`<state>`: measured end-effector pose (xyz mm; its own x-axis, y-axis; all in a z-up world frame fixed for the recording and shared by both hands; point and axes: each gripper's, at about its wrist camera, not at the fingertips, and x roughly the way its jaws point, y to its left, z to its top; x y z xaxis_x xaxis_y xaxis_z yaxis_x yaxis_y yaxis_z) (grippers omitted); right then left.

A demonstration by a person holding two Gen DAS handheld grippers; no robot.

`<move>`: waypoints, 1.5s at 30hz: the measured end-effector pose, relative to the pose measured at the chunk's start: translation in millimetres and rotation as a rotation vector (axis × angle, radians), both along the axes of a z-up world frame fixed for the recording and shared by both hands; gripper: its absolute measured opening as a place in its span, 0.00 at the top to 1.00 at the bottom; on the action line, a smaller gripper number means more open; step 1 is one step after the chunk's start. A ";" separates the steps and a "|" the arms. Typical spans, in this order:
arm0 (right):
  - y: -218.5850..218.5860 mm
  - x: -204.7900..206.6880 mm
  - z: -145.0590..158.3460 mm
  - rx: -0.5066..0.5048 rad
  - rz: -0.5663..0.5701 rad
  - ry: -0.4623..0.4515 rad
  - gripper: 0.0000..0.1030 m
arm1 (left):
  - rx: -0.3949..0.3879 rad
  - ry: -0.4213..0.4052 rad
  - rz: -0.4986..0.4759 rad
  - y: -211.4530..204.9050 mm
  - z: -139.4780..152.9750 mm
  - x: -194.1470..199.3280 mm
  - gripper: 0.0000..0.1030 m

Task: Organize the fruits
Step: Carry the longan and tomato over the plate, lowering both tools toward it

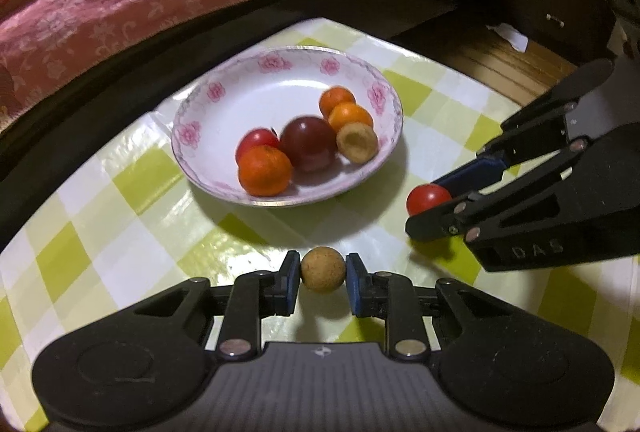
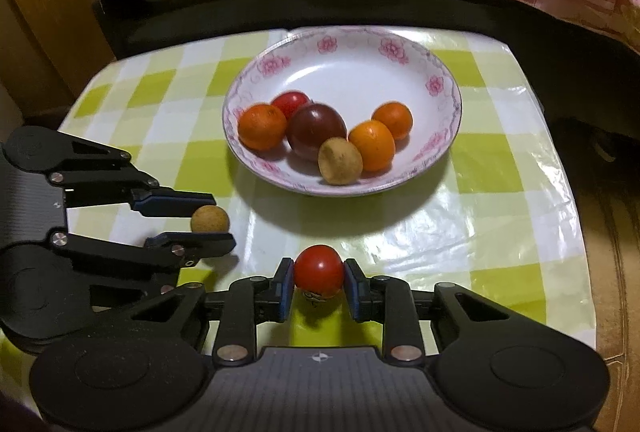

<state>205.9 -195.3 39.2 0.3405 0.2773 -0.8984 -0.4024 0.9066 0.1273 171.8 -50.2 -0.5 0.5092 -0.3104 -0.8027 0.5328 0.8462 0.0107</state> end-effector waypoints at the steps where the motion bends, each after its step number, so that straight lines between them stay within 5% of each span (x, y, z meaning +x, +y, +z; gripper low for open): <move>1: -0.1 0.1 1.9 0.007 -0.003 -0.005 0.79 | -0.005 -0.005 0.004 0.5 2.4 1.0 0.68; 45: 9.0 38.4 29.1 0.063 -0.122 -0.150 0.77 | -0.005 -0.120 0.137 2.7 33.2 44.6 0.69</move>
<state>244.4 -186.3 68.2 0.5040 0.2797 -0.8171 -0.3087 0.9420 0.1319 216.4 -47.6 32.7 0.6388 -0.2357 -0.7324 0.4079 0.9109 0.0625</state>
